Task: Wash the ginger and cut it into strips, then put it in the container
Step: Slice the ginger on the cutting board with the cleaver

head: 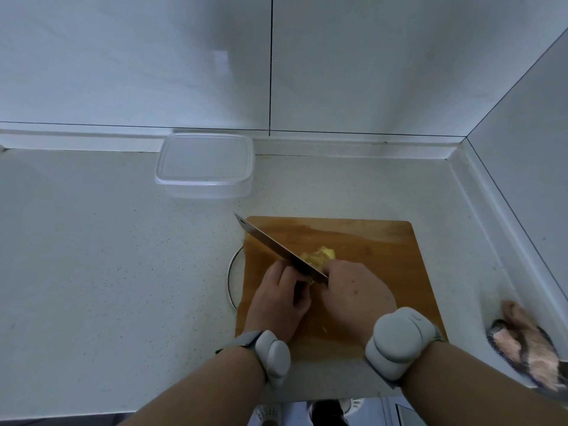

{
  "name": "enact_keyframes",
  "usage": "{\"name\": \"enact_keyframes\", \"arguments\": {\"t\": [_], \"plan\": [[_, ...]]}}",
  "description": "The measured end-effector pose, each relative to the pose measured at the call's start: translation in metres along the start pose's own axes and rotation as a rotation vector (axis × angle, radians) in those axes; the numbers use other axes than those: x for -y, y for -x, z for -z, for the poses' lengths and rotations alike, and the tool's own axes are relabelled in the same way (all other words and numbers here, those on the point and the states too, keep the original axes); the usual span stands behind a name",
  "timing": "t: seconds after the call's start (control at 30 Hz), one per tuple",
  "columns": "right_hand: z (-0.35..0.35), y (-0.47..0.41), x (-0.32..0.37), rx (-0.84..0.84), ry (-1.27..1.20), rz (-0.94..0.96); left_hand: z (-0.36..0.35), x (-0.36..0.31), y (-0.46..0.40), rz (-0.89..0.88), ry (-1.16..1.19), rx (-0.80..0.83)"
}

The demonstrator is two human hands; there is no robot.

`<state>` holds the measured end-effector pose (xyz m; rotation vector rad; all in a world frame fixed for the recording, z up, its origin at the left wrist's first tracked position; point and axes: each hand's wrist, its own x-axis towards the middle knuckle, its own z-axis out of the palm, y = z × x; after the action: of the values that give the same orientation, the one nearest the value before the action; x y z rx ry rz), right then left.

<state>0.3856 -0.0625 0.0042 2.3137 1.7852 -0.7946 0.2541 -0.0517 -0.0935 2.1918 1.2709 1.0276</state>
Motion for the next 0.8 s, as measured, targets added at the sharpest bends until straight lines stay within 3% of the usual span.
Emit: {"name": "enact_keyframes", "arguments": {"t": [0.8], "plan": [[0.009,0.014,-0.012,-0.003,-0.111,0.056,0.002,-0.001,0.001,0.009,0.038,-0.001]]}}
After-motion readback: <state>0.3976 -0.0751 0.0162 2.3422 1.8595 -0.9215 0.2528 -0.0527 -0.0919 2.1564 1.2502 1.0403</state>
